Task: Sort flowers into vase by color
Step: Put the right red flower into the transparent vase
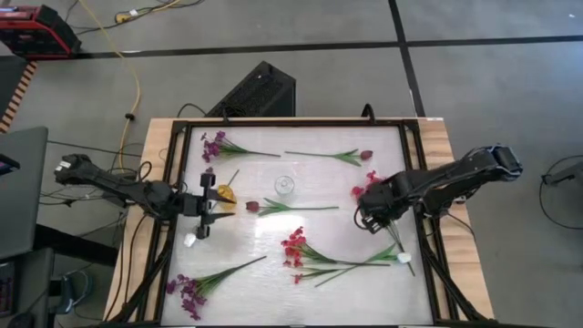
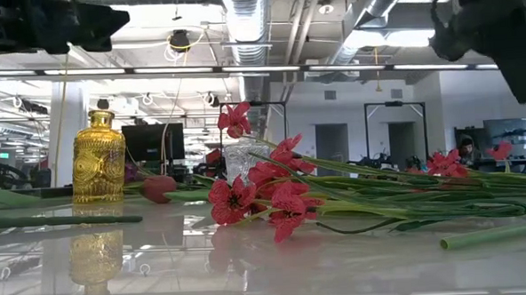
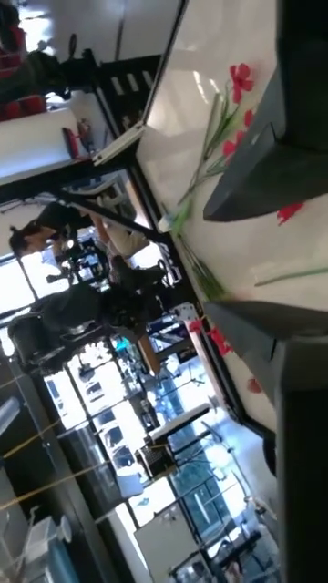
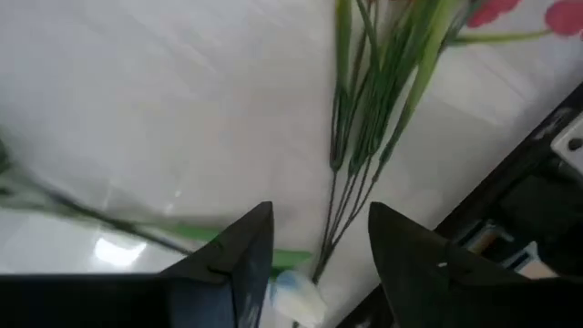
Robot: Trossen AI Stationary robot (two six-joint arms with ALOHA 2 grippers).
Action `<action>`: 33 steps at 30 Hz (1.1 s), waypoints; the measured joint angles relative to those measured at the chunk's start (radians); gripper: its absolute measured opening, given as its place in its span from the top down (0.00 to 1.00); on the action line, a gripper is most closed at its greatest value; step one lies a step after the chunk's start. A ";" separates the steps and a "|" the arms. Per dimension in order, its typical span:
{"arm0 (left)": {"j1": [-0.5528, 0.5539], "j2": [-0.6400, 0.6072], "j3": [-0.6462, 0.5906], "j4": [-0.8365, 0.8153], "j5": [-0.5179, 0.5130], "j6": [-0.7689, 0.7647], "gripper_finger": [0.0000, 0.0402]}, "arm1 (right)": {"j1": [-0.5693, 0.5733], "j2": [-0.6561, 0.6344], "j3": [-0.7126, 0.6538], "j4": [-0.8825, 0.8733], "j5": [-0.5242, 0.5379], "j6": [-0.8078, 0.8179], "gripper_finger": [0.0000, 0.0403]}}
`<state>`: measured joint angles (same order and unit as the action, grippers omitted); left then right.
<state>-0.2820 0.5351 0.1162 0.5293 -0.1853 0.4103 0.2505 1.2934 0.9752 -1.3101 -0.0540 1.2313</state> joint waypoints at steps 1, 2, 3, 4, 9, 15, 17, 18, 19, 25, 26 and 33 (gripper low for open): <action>0.000 0.013 0.000 0.015 0.006 0.003 0.61 | 0.013 0.006 -0.018 0.010 0.000 0.020 0.46; 0.000 0.025 0.000 0.031 0.017 0.004 0.59 | 0.025 0.013 -0.040 0.024 0.000 0.033 0.44; 0.000 0.036 0.000 0.043 0.030 0.004 0.57 | 0.035 0.019 -0.063 0.037 -0.005 0.043 0.42; 0.000 0.045 0.000 0.047 0.046 0.005 0.56 | 0.043 0.024 -0.086 0.045 -0.014 0.052 0.41; 0.000 0.067 0.000 0.071 0.074 0.006 0.55 | 0.071 0.029 -0.195 0.057 -0.050 0.101 0.38; 0.000 0.067 0.000 0.068 0.075 -0.046 0.55 | 0.084 0.027 -0.292 0.169 -0.078 0.107 0.38; 0.000 0.067 0.000 0.066 0.075 -0.077 0.55 | 0.084 0.027 -0.319 0.211 -0.080 0.106 0.38; 0.000 0.067 0.000 0.066 0.075 -0.090 0.55 | 0.084 0.027 -0.333 0.233 -0.081 0.101 0.38; 0.000 0.067 0.000 0.067 0.075 -0.106 0.55 | 0.083 0.027 -0.346 0.254 -0.084 0.098 0.38; 0.000 0.067 0.000 0.067 0.076 -0.192 0.55 | 0.083 0.024 -0.422 0.390 -0.130 0.081 0.38; 0.000 0.067 0.000 0.067 0.077 -0.210 0.55 | 0.082 0.023 -0.434 0.406 -0.136 0.078 0.39; 0.000 0.067 0.000 0.055 0.081 -0.293 0.55 | 0.062 0.024 -0.436 0.446 -0.135 0.019 0.59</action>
<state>-0.2821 0.6025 0.1162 0.5847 -0.1047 0.1174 0.3123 1.3178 0.5396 -0.8638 -0.1894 1.2506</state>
